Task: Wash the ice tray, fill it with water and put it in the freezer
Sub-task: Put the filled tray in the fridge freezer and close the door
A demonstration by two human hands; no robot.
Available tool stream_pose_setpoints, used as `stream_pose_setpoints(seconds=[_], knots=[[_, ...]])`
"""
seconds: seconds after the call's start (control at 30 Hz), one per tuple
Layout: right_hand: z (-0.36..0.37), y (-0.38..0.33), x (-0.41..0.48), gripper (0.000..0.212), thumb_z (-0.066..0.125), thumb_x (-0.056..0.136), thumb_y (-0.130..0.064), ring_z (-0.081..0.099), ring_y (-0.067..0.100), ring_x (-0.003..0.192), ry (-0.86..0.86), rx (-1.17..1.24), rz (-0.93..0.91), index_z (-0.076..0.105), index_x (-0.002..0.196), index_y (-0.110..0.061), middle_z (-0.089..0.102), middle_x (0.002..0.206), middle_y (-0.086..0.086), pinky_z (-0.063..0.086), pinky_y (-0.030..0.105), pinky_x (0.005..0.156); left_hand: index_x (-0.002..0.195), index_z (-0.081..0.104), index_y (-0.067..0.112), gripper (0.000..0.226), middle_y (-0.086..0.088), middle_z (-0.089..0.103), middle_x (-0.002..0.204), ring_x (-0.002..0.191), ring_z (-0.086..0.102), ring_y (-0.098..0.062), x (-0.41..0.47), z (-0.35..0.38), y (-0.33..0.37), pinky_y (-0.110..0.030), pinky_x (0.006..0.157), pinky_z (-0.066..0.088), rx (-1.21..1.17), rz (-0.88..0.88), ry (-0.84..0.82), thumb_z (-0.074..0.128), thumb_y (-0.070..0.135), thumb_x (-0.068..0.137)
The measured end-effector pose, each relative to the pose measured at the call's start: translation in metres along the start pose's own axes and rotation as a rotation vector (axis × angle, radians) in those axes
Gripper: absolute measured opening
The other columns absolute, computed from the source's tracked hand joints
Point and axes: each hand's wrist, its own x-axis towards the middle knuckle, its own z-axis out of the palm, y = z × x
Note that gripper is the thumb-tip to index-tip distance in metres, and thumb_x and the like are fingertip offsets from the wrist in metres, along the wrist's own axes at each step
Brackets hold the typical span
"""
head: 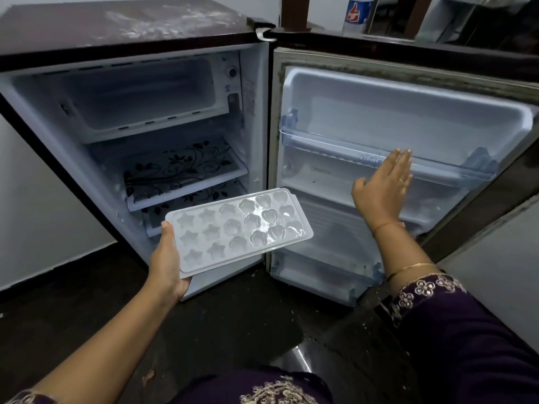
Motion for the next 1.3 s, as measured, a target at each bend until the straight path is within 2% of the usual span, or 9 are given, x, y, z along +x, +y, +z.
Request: stream_pose_setpoints(seconds=[0.1,0.17,0.27,0.47,0.77,0.93,1.07,1.17,1.3], knots=[[0.02,-0.026,-0.018,0.048,0.048,0.091,-0.018,0.039,0.035,0.129,-0.019,0.23,-0.046,0.04,0.135,0.0,0.04,0.141,0.02,0.033,0.04,0.105,0.103,0.061,0.021,0.04,0.002,0.07,0.093,0.08,0.069,-0.015,0.003,-0.003,0.005,-0.028,0.05,0.057,-0.001,0.007,0.02,0.034,0.049,0.098],[0.036,-0.045,-0.032,0.026,0.047,0.094,-0.021,0.055,0.03,0.099,-0.189,0.408,0.039,0.061,0.107,-0.004,0.061,0.109,0.015,0.042,0.034,0.082,0.102,0.061,0.021,0.039,0.002,0.07,0.093,0.08,0.069,-0.014,0.007,-0.005,0.01,-0.029,0.052,0.057,0.0,0.006,0.033,0.035,0.049,0.098],[0.058,-0.071,-0.047,0.041,0.043,0.093,-0.033,0.05,0.024,0.07,-0.498,0.599,0.24,0.056,0.075,0.002,0.055,0.071,0.009,0.041,0.034,0.064,0.101,0.06,0.021,0.037,0.001,0.069,0.095,0.084,0.067,-0.016,0.017,-0.008,0.017,-0.036,0.065,0.057,0.001,0.008,0.049,0.035,0.048,0.098],[0.088,-0.107,-0.044,0.022,0.05,0.079,-0.028,0.059,0.027,0.073,-0.865,0.746,0.422,0.062,0.085,-0.01,0.06,0.079,0.011,0.045,0.039,0.067,0.098,0.062,0.021,0.038,0.003,0.07,0.09,0.082,0.067,-0.015,0.049,-0.015,0.042,-0.033,0.063,0.053,0.004,0.017,0.052,0.035,0.049,0.098],[0.128,-0.18,-0.003,0.005,0.047,0.085,-0.009,0.055,0.024,0.066,-0.772,0.83,0.344,0.052,0.084,-0.008,0.053,0.076,0.012,0.043,0.03,0.056,0.112,0.059,0.021,0.039,-0.001,0.068,0.099,0.089,0.066,-0.021,0.114,-0.021,0.103,-0.038,0.064,0.052,0.009,0.06,0.071,0.037,0.05,0.098],[0.146,-0.213,0.019,0.031,0.047,0.092,-0.006,0.053,0.01,0.041,-0.787,0.854,0.312,0.045,0.061,-0.013,0.053,0.057,0.001,0.04,0.016,0.037,0.114,0.059,0.018,0.044,-0.002,0.067,0.102,0.094,0.065,-0.025,0.153,-0.024,0.134,-0.04,0.079,0.054,0.119,0.089,0.148,0.039,0.053,0.096],[0.164,-0.242,0.041,0.023,0.046,0.094,-0.011,0.057,0.018,0.058,-0.82,0.842,0.29,0.048,0.071,-0.013,0.056,0.069,0.005,0.049,0.024,0.047,0.118,0.058,0.014,0.051,-0.005,0.064,0.113,0.103,0.062,-0.028,0.185,-0.025,0.157,-0.046,0.095,0.049,0.282,0.122,0.273,0.036,0.055,0.096],[0.18,-0.26,0.061,0.02,0.046,0.095,-0.012,0.058,0.019,0.061,-0.848,0.854,0.279,0.05,0.076,-0.01,0.058,0.073,0.006,0.05,0.022,0.044,0.116,0.059,0.011,0.055,-0.007,0.064,0.114,0.103,0.061,-0.031,0.21,-0.024,0.171,-0.048,0.095,0.049,0.35,0.146,0.35,0.038,0.056,0.094],[0.201,-0.284,0.086,0.025,0.048,0.095,-0.008,0.058,0.019,0.06,-0.887,0.872,0.239,0.051,0.07,-0.006,0.058,0.071,0.008,0.051,0.024,0.049,0.094,0.062,0.013,0.035,-0.008,0.065,0.097,0.093,0.063,-0.03,0.241,-0.015,0.191,-0.039,0.087,0.053,0.318,0.185,0.365,0.044,0.043,0.096]])
